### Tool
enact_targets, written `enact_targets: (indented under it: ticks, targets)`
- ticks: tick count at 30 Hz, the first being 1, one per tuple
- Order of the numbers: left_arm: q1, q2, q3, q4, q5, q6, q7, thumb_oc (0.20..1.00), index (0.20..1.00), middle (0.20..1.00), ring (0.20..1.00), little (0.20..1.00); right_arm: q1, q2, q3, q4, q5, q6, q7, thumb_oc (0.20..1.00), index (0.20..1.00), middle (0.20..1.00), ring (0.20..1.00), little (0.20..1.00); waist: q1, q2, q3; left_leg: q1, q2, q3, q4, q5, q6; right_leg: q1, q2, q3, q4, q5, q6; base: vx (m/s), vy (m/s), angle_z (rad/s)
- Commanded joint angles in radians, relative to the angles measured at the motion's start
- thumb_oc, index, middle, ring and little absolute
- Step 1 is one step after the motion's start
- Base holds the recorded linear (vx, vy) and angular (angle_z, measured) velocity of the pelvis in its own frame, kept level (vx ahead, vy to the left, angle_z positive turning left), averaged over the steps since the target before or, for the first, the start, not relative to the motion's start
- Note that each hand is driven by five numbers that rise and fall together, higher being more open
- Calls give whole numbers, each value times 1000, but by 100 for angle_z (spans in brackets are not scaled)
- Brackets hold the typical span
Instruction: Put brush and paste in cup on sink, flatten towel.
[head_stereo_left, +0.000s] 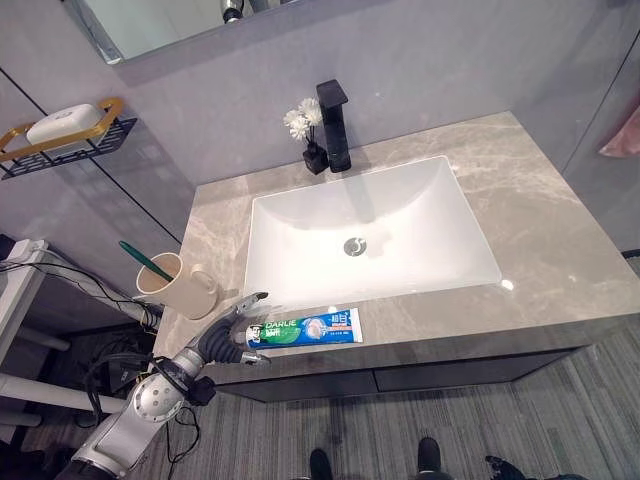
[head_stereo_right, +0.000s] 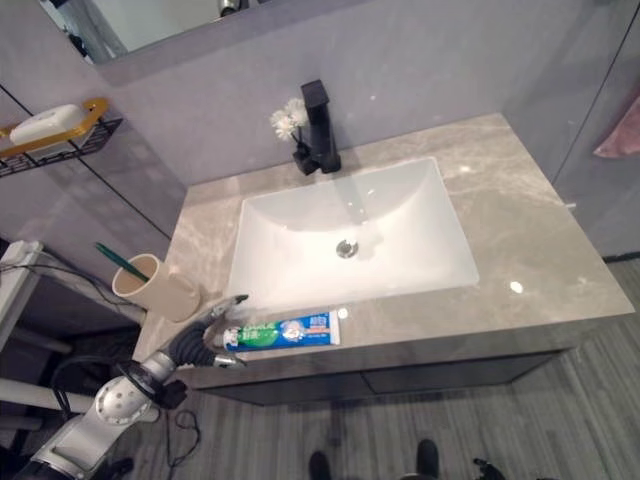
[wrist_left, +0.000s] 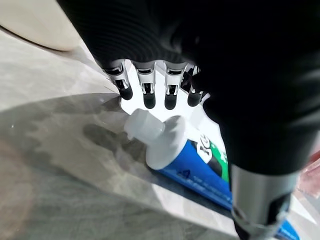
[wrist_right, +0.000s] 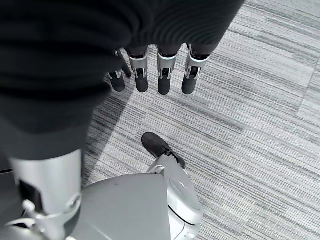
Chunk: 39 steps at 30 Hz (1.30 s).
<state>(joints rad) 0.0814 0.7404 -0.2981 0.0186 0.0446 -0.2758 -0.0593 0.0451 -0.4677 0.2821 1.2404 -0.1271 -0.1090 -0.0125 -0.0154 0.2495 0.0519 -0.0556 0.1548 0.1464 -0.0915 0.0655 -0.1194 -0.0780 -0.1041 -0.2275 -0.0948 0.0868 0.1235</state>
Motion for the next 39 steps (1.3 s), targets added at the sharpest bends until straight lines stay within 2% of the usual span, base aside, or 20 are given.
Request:
enact_targets:
  ticks: [1,13,15,19,25,29,32,39]
  targets:
    - [-64,14,-10,-7,49,-18,35,1000,1000,1000,1000,1000,-46,-9,-31,33,34,22,-46,1000,1000,1000,1000,1000,-17,-24,16,-47,38,-28,4,86,-45,48,-63,68,8,-12,43,8,-22,-4]
    - [-66,39,-35,-4,136,-35,41,1000,1000,1000,1000,1000,-39,-12,-43,38,49,15,-55,1000,1000,1000,1000,1000,-26,-5,21,-41,42,-25,4,88,-48,55,-59,70,8,-19,40,1,-2,0]
    - [-70,46,-40,-2,153,-41,44,925,925,925,925,925,-41,-10,-43,38,52,12,-58,1000,1000,1000,1000,1000,-28,-2,22,-41,41,-23,4,87,-48,52,-60,73,8,-19,41,0,0,0]
    - [-74,47,-48,8,161,-42,52,598,598,598,598,598,-42,-6,-40,42,55,9,-62,1000,1000,1000,1000,1000,-30,-1,24,-41,44,-15,4,84,-48,45,-60,77,8,-16,42,0,0,0]
    - [-67,49,-43,9,154,-42,55,495,495,495,495,495,-37,3,-37,47,59,7,-63,1000,1000,1000,1000,1000,-30,-12,24,-40,47,-12,4,82,-47,41,-57,83,8,-15,42,-5,-5,-3]
    - [-63,50,-43,13,151,-40,55,451,451,451,451,451,-30,14,-35,53,61,7,-63,1000,1000,1000,1000,1000,-31,-29,21,-36,49,-9,4,79,-48,43,-54,83,8,-15,41,-1,-4,-1]
    - [-66,66,-48,15,181,-47,55,200,200,200,200,200,-29,27,-33,57,67,4,-61,1000,1000,1000,1000,1000,-31,-49,18,-34,53,-10,4,77,-49,45,-50,82,8,-15,40,0,0,0]
    - [-82,99,-69,30,245,-62,61,200,200,200,200,200,-30,47,-31,64,77,2,-64,1000,1000,1000,1000,1000,-28,-80,5,-29,60,-12,4,74,-52,52,-44,80,8,-14,40,0,0,0]
